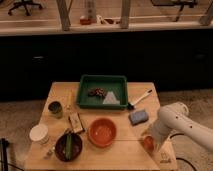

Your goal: Place apple in red bowl

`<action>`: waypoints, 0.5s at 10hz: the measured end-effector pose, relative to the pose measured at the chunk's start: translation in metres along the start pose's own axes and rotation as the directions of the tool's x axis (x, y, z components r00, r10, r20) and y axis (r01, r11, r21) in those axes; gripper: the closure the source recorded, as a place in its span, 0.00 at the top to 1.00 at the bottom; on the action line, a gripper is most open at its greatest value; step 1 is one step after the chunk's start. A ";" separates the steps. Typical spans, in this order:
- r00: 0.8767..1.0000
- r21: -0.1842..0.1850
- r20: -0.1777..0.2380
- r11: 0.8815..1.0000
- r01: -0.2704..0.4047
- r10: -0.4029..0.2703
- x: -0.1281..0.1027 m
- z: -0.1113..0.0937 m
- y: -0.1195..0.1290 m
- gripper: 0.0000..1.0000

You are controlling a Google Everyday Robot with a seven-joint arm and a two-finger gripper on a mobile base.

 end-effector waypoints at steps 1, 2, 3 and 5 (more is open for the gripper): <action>1.000 0.005 -0.004 1.000 0.003 -0.003 0.001 -0.001 0.001 0.34; 1.000 0.008 -0.007 1.000 0.007 -0.007 0.001 -0.002 0.002 0.24; 1.000 0.011 -0.010 1.000 0.010 -0.010 0.002 -0.003 0.003 0.15; 1.000 0.019 -0.010 1.000 0.015 -0.015 0.003 -0.005 0.005 0.01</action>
